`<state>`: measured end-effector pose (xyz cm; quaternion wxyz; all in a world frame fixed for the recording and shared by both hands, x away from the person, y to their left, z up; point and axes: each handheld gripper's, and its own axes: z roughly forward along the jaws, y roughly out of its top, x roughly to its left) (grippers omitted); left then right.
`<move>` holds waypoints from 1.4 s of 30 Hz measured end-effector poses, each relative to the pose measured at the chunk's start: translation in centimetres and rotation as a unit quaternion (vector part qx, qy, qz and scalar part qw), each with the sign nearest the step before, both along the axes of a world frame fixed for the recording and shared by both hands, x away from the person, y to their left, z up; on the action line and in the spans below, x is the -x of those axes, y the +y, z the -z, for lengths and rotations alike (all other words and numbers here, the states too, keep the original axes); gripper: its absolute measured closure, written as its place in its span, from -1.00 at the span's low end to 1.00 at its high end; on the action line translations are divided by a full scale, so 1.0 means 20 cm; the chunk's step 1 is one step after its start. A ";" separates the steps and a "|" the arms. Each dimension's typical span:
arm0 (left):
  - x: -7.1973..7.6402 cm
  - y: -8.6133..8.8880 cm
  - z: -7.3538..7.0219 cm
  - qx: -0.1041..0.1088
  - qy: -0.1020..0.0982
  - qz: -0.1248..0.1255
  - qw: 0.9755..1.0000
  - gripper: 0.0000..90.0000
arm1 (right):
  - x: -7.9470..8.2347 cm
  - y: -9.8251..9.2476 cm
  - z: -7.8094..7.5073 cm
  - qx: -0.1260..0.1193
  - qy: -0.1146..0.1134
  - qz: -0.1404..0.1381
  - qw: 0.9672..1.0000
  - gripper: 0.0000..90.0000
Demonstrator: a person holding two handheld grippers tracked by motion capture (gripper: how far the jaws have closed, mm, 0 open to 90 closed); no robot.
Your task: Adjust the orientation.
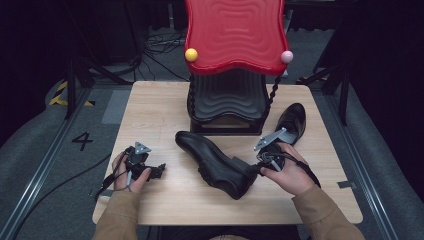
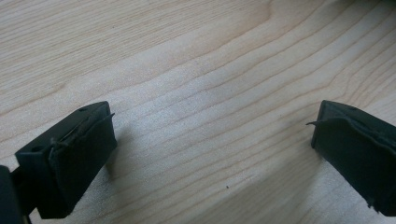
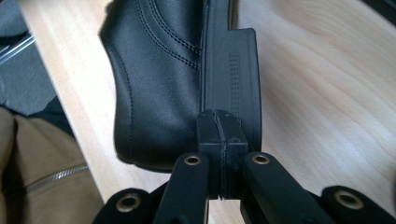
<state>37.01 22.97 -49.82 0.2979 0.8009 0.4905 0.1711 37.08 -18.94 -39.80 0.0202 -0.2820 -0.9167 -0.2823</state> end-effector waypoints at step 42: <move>0.00 0.00 0.00 0.001 -0.001 -0.001 1.000 -1.00 | -0.31 -0.16 0.10 0.065 -0.034 0.081 0.994 0.88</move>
